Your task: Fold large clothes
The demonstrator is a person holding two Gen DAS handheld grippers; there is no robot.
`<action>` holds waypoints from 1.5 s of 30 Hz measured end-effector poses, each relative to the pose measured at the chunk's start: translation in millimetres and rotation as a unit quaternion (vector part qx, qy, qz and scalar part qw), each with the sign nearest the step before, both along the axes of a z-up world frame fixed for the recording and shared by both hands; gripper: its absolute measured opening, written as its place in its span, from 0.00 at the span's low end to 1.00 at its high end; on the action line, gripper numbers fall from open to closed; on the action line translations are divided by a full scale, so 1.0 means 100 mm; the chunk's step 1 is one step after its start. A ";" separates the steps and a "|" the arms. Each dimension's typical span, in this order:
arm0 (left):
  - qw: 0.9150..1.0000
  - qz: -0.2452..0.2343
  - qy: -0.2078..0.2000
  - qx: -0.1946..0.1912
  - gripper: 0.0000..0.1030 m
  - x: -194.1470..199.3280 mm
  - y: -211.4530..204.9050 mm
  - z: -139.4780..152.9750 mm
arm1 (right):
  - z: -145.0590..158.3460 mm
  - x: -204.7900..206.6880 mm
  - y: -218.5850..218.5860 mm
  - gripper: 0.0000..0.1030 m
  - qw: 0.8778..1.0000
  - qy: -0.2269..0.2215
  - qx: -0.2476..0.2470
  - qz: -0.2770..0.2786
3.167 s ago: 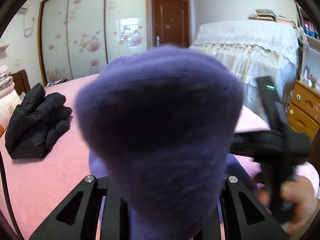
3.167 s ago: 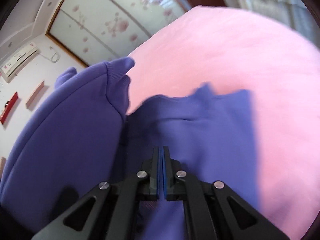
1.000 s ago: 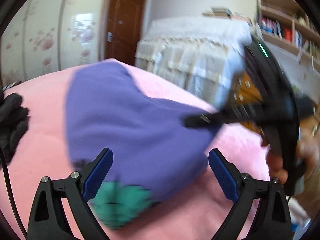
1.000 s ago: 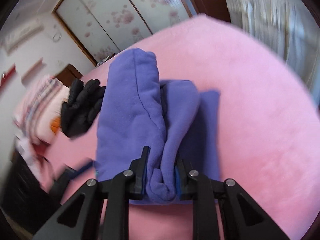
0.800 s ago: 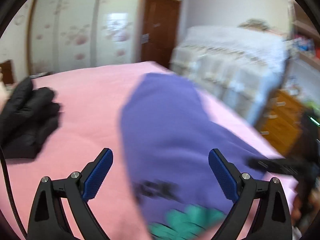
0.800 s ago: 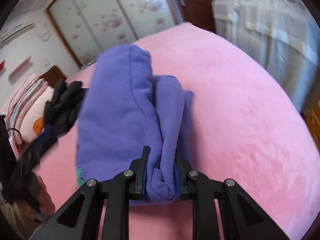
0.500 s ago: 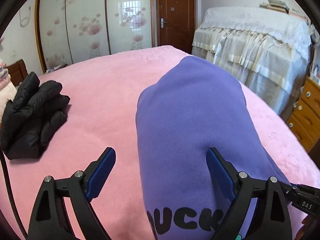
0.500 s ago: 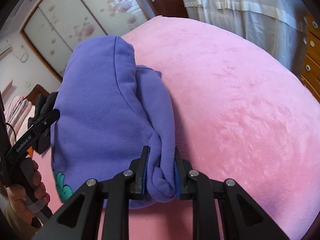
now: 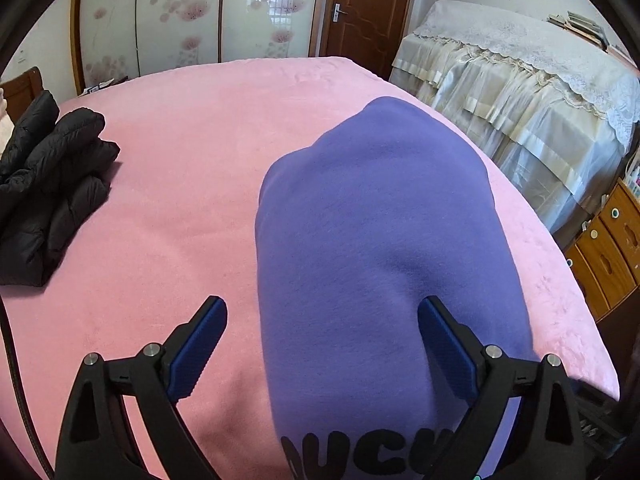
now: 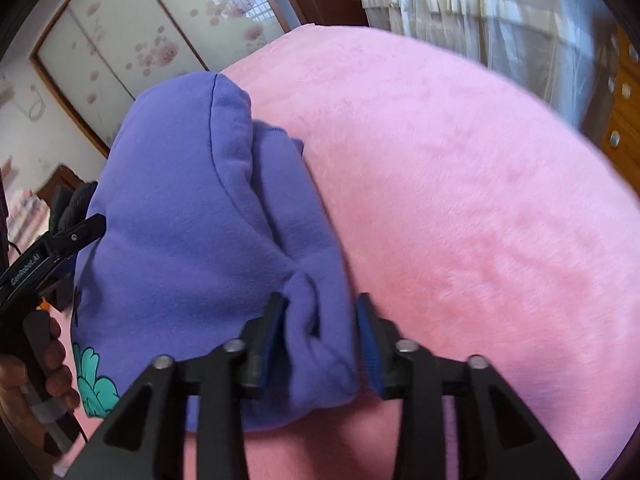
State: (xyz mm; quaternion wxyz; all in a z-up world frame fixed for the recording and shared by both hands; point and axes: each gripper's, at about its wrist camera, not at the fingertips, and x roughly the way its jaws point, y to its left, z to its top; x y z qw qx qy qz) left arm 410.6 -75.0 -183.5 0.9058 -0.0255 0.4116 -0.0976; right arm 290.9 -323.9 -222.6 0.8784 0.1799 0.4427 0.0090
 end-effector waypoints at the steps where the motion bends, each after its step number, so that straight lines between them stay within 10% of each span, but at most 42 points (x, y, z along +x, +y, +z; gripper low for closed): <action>1: 1.000 -0.003 0.001 0.001 0.94 0.01 0.03 0.01 | 0.11 -0.02 0.01 0.40 1.000 -0.006 -0.016 0.002; 10: 1.000 -0.027 0.013 0.008 0.94 0.02 0.06 0.10 | 0.97 0.38 0.20 0.55 0.994 -0.100 0.016 0.045; 24: 0.996 -0.081 0.021 0.029 0.94 0.16 -0.03 0.17 | 0.37 1.51 0.10 0.47 0.980 -0.033 0.180 0.083; 25: 0.996 -0.083 0.023 0.031 0.94 0.18 -0.04 0.19 | 0.38 1.50 0.11 0.19 0.981 -0.039 0.172 0.086; 26: 0.996 -0.084 0.021 0.034 0.94 0.21 -0.04 0.22 | 0.40 1.48 0.16 0.13 0.987 -0.038 0.132 0.084; 35: 0.999 0.017 0.001 0.039 0.92 0.63 0.00 0.34 | 0.40 1.47 0.46 0.12 0.997 0.005 -0.038 0.064; 45: 0.994 0.028 0.051 0.096 0.93 1.06 -0.17 -0.03 | 0.08 1.77 0.66 0.13 0.991 0.069 -0.103 0.052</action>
